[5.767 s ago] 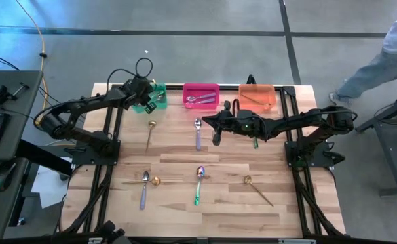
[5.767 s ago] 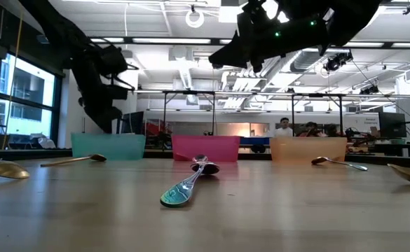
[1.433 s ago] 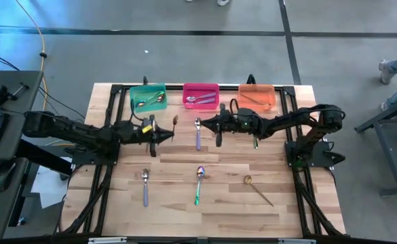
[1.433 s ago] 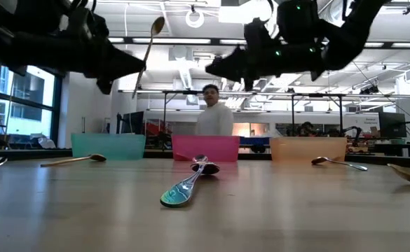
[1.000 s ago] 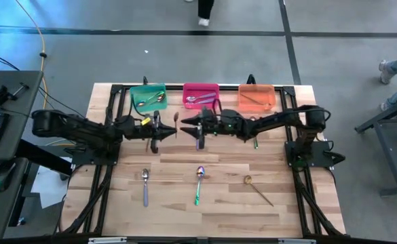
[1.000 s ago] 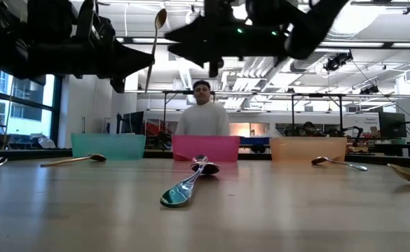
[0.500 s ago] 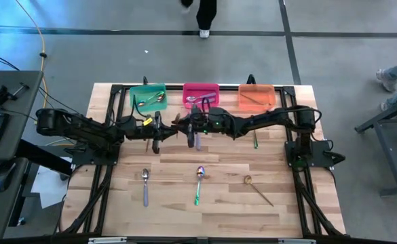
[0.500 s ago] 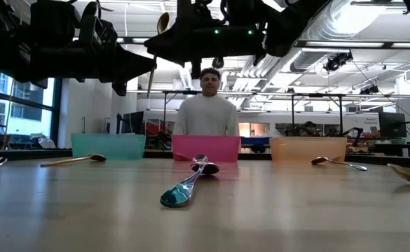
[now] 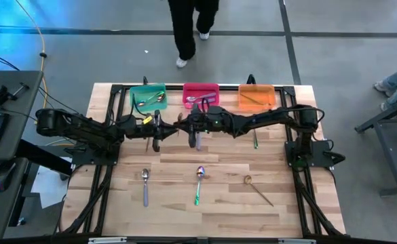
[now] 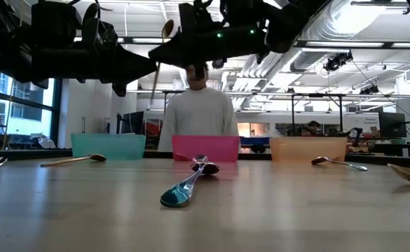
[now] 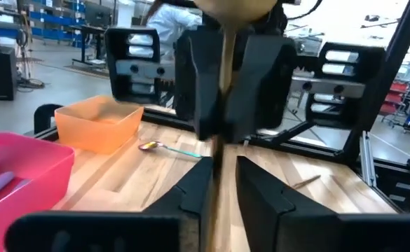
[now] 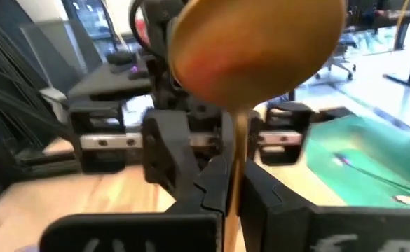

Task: Sort silverware by color (type)
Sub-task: Put the gold spoon into the orange bin

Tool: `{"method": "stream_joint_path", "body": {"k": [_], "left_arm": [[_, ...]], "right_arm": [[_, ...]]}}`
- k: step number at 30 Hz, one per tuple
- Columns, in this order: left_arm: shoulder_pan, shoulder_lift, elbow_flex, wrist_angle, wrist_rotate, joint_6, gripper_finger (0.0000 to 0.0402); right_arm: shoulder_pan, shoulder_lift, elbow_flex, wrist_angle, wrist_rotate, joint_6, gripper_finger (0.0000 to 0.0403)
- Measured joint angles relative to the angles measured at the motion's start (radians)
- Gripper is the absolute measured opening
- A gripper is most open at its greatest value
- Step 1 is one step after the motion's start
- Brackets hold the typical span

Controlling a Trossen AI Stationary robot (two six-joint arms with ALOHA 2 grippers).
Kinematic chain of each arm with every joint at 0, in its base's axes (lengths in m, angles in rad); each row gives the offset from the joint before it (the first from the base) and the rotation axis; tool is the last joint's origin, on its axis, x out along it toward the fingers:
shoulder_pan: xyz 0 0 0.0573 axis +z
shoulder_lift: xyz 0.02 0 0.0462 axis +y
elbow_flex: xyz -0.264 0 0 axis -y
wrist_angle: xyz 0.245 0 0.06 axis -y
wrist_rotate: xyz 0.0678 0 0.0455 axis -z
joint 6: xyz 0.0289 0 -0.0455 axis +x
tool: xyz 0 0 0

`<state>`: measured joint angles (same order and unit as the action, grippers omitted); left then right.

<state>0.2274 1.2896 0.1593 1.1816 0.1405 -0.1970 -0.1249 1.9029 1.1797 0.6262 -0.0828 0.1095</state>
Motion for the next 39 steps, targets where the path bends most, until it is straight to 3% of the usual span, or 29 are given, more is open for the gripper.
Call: {"method": "stream_joint_path", "body": {"k": [6,12,17,22,25,39], "left_arm": [[0.028,0.000,0.000,-0.024,-0.001,0.000,0.0073],[0.035,0.000,0.000,-0.063,-0.001,0.016,0.0041],[0.035,0.000,0.000,-0.087,-0.001,0.016,0.0004],[0.035,0.000,0.000,-0.088,-0.001,0.019,0.0002],[0.035,0.000,0.000,-0.091,-0.001,0.027,0.0001],[0.035,0.001,-0.001,-0.176,-0.001,0.026,0.0001]], "right_arm": [[-0.034,-0.110,0.000,-0.182,0.002,-0.059,0.0001],[-0.095,-0.265,0.000,-0.549,0.033,-0.110,0.0001],[-0.177,-0.391,0.000,-0.923,0.134,-0.141,0.0000],[-0.296,-0.459,0.000,-1.209,0.241,-0.205,0.0000],[-0.381,-0.451,0.000,-1.329,0.248,-0.283,0.0000],[-0.682,-0.246,-0.001,-1.376,0.249,-0.638,0.0000]]}}
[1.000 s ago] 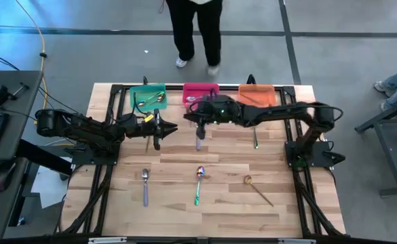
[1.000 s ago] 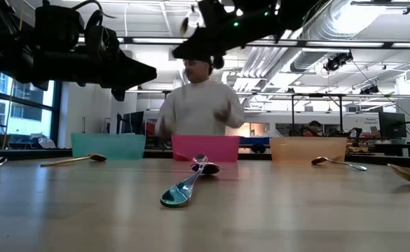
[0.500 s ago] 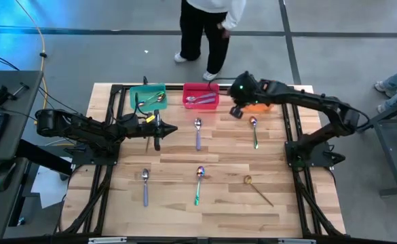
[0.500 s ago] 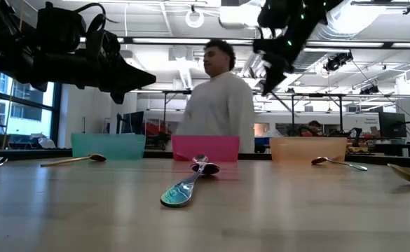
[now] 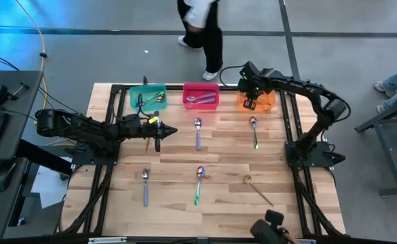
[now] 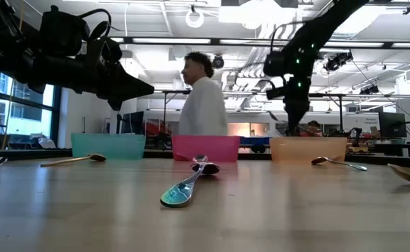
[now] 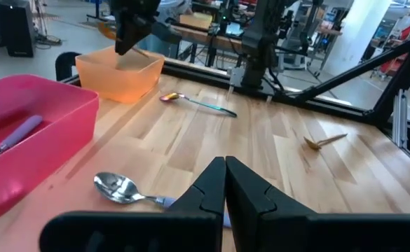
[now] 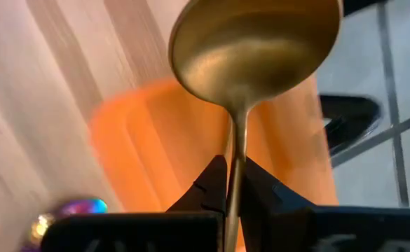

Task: Sort silverware by color (type)
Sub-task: Put the gold spoon into the orange bin, then put the purple spoon into the red bin

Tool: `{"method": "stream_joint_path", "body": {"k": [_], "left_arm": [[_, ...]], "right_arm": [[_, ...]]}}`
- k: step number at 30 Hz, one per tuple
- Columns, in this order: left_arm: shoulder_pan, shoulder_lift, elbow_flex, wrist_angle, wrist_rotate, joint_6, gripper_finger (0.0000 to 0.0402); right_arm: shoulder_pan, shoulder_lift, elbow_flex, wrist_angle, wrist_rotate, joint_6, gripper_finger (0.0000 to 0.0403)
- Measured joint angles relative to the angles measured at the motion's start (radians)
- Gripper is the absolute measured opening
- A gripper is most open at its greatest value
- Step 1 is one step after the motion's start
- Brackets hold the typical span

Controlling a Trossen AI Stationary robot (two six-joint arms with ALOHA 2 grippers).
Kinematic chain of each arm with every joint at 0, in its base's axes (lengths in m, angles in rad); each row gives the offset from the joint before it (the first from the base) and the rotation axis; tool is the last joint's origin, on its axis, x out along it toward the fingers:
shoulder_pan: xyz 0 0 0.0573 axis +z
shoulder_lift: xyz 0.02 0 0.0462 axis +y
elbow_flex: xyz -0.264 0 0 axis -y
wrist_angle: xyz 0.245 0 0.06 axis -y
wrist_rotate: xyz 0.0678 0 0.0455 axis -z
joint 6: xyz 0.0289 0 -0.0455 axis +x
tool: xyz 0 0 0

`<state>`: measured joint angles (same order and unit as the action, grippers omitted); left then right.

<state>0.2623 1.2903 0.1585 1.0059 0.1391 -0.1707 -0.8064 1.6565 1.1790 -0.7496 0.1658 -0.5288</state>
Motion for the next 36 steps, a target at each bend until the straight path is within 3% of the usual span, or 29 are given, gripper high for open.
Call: {"method": "stream_joint_path", "body": {"k": [10,23,36], "left_arm": [[0.000,0.000,0.000,-0.008,-0.001,-0.009,0.0000],[0.000,0.000,0.000,-0.014,-0.020,0.008,0.0000],[0.000,0.000,0.000,-0.015,-0.023,0.011,0.0000]], "right_arm": [[-0.083,0.105,0.000,0.002,0.000,-0.048,0.0000],[-0.104,0.120,0.000,-0.041,-0.008,-0.081,0.0001],[-0.103,0.115,0.000,-0.084,0.001,-0.053,0.0080]]}}
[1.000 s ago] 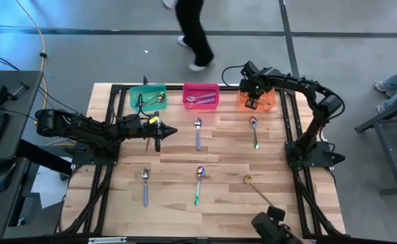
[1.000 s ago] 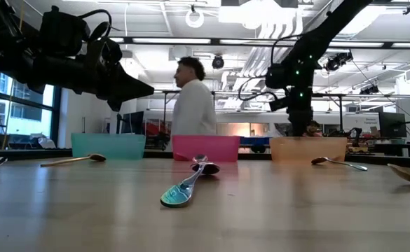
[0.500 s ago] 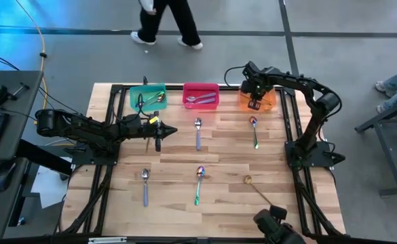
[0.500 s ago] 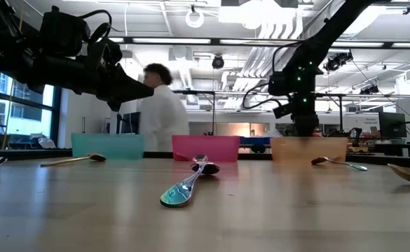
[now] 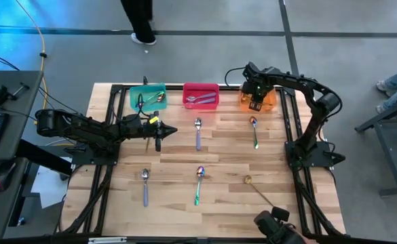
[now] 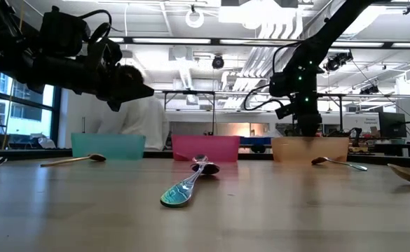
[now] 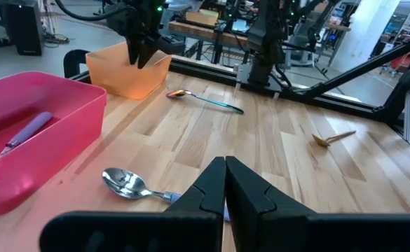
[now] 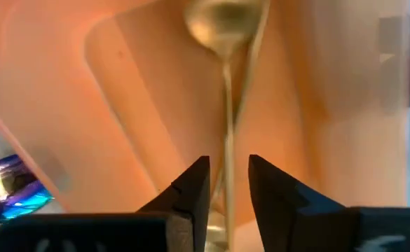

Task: Sort silverware by color (type)
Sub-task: Put the purple spoon into the red bin

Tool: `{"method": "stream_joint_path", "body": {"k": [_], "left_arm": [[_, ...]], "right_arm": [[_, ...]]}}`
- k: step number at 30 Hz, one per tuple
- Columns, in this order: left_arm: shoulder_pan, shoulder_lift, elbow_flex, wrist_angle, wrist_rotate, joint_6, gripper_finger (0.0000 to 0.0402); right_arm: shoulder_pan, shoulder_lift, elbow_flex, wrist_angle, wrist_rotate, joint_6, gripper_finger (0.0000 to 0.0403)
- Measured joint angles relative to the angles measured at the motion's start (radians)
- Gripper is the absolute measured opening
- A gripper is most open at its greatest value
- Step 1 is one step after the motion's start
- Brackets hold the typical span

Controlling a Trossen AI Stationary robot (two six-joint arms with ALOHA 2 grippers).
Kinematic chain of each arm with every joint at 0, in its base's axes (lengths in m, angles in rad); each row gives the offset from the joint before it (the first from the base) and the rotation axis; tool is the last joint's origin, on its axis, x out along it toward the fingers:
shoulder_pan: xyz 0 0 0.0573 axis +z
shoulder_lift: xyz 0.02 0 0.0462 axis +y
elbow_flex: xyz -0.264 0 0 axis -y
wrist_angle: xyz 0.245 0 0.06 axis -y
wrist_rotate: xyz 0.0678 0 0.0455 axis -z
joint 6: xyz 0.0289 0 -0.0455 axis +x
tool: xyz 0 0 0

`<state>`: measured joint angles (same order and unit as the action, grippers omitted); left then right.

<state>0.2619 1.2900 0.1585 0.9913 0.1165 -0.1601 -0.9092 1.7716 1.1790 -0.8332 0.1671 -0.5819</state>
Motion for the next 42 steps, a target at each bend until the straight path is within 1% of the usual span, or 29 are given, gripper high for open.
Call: {"method": "stream_joint_path", "body": {"k": [2,4,6,8,10,12,16,17,18,20,22,24,25,27,30,32,38,42], "left_arm": [[0.000,0.000,0.000,0.000,0.000,0.000,0.0000],[0.000,0.000,0.000,0.000,0.000,0.000,0.0000],[0.000,0.000,0.000,0.000,0.000,0.000,0.0000],[0.000,0.000,0.000,0.000,0.000,0.000,0.0000],[0.000,0.000,0.000,0.000,0.000,0.002,0.0000],[0.000,0.000,0.000,0.000,0.000,0.006,0.0000],[0.001,0.000,0.000,0.000,-0.004,0.007,0.0000],[0.001,0.000,0.000,0.000,-0.004,0.007,0.0000],[0.001,0.000,0.000,0.000,-0.004,0.007,0.0000],[0.001,0.000,0.000,0.000,-0.004,0.007,0.0000],[0.001,0.000,0.000,0.000,-0.007,0.007,0.0000],[0.001,0.000,0.000,-0.003,-0.014,0.007,0.0000],[0.001,0.000,0.000,-0.009,-0.015,0.007,0.0000],[0.002,0.000,0.000,-0.032,-0.016,0.012,0.0000],[0.001,0.000,0.000,-0.073,-0.015,0.034,0.0000],[0.002,0.000,0.000,-0.092,-0.015,0.040,0.0000],[0.002,0.000,0.000,-0.094,-0.015,0.013,0.0000],[0.006,0.000,0.000,-0.094,-0.015,0.017,0.0000]], "right_arm": [[0.000,-0.017,0.000,0.003,0.026,0.002,0.0077],[0.000,-0.046,0.000,0.006,0.036,0.001,0.0064],[-0.001,-0.085,0.000,0.010,0.035,0.001,0.0043],[-0.003,-0.129,0.000,0.016,0.003,0.011,0.0017],[-0.006,-0.175,0.000,0.032,-0.073,0.037,0.0005],[-0.007,-0.222,-0.024,0.103,-0.169,0.078,0.0009],[-0.002,-0.316,-0.174,0.399,-0.466,0.163,0.0004],[0.006,-0.336,-0.222,0.483,-0.520,0.191,0.0002],[0.017,-0.355,-0.270,0.561,-0.550,0.228,0.0002],[0.050,-0.387,-0.360,0.718,-0.569,0.299,0.0003],[0.095,-0.417,-0.443,0.853,-0.569,0.358,0.0003],[0.151,-0.441,-0.511,0.950,-0.562,0.415,0.0001],[0.180,-0.453,-0.536,0.981,-0.546,0.440,0.0001],[0.246,-0.476,-0.571,1.014,-0.476,0.485,0.0001],[0.352,-0.501,-0.590,1.014,-0.348,0.527,0.0001],[0.420,-0.508,-0.590,1.016,-0.280,0.556,0.0001],[0.598,-0.510,-0.573,0.979,-0.174,0.653,0.0000],[0.704,-0.510,-0.540,0.868,-0.099,0.732,0.0000]]}}
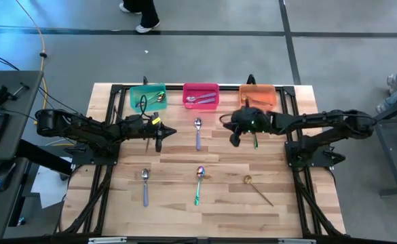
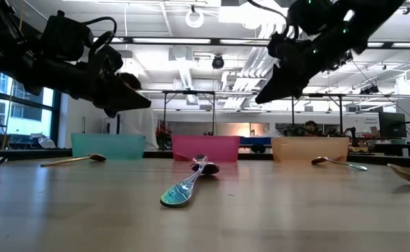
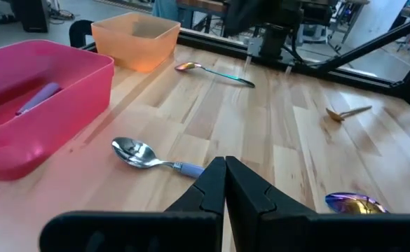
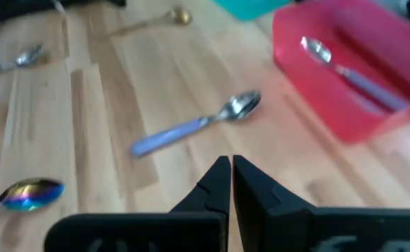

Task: Sort silverware by color (type)
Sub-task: Put the purple spoon into the red bin

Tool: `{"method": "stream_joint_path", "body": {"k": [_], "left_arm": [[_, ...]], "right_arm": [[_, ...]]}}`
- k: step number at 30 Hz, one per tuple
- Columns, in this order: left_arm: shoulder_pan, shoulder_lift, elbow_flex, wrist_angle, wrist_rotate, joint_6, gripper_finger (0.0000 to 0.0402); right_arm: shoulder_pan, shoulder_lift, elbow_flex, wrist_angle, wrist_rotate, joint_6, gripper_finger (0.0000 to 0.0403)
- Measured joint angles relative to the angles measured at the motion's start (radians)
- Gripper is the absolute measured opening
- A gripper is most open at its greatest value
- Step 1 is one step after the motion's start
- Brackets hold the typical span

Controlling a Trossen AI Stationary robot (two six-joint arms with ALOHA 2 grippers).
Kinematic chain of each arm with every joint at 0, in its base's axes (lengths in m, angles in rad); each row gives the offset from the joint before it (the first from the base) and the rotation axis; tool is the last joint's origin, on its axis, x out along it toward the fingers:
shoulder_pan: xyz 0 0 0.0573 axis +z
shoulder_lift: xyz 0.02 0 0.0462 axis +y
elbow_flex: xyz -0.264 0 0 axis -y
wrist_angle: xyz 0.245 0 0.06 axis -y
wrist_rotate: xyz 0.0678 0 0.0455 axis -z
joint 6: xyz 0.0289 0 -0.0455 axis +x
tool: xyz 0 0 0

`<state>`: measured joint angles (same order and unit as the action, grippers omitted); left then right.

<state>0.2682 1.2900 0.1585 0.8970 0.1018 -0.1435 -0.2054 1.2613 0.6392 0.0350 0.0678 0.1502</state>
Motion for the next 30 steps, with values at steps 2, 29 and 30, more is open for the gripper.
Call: {"method": "stream_joint_path", "body": {"k": [2,29,30], "left_arm": [[0.010,0.000,0.000,0.001,0.000,0.004,0.0000],[0.042,0.000,0.000,-0.053,0.000,-0.081,0.0000],[0.042,0.000,0.000,-0.060,0.000,-0.086,0.0000]], "right_arm": [[0.053,0.000,0.032,-0.087,0.059,0.042,0.0000],[0.466,0.001,0.116,-0.753,0.247,0.971,0.0161],[0.453,0.001,0.111,-0.751,0.255,0.971,0.0161]]}}
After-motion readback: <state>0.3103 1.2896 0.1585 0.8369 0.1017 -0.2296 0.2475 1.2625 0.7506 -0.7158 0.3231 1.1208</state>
